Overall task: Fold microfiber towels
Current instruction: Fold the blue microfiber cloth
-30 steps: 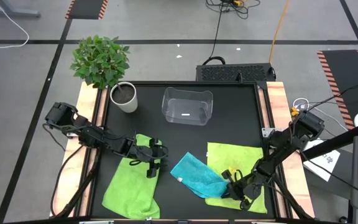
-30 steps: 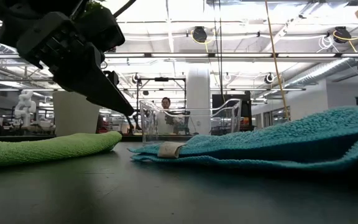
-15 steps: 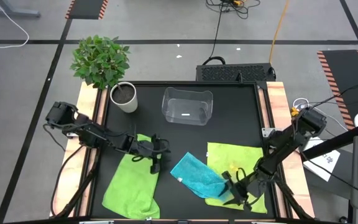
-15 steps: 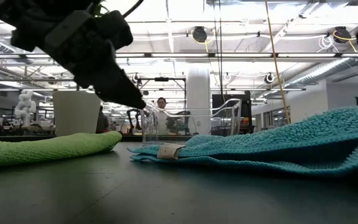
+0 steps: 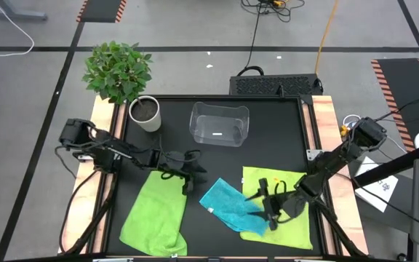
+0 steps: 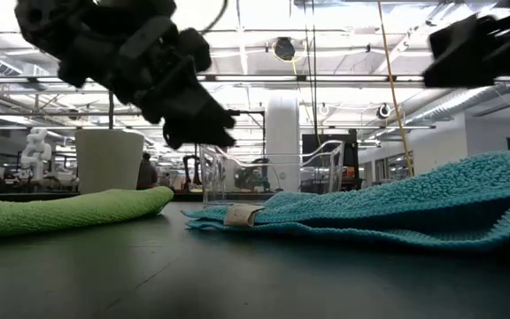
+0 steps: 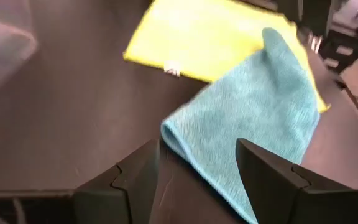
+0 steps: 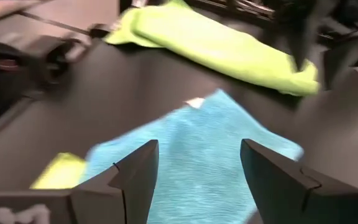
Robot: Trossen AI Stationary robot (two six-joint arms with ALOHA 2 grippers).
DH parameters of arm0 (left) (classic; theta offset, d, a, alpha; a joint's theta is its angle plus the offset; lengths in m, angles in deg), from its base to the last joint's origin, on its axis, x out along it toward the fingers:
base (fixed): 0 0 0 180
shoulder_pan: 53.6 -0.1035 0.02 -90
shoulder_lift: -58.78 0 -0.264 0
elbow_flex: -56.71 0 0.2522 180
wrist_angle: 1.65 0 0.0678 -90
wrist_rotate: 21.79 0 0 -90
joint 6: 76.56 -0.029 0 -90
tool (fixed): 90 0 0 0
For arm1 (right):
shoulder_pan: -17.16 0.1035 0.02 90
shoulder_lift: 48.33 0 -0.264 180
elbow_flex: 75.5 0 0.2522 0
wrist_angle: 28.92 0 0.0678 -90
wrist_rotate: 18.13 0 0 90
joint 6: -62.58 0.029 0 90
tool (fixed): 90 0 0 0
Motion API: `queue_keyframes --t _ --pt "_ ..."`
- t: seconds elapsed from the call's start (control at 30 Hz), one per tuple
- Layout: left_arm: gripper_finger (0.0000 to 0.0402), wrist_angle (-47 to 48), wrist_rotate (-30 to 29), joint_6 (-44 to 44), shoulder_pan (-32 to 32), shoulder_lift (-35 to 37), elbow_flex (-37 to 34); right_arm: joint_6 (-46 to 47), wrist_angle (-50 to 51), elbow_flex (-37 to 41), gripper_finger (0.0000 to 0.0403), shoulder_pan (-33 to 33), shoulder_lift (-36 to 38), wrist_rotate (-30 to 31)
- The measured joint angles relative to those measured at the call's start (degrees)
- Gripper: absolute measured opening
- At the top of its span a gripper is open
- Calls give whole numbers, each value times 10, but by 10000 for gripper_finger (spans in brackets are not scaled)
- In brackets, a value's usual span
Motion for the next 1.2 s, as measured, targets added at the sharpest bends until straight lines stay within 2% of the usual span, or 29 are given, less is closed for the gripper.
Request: queue_keyframes --t 0.2,0.3,0.47,0.77,1.0,1.2 --pt "214 23 50 -8 -26 -107 85 2 41 0 213 -51 5 -20" --pt "214 56 75 -13 -37 -136 123 16 59 0 213 -68 4 -49" --pt "214 112 76 -23 -50 -170 171 20 76 8 212 -81 4 -62" --pt "214 134 82 -28 -51 -172 186 24 52 40 212 -90 4 -63" --pt "214 99 113 -27 -45 -197 186 25 51 43 212 -90 4 -63" --pt "214 75 116 -28 -38 -212 186 24 50 43 212 -90 4 -63"
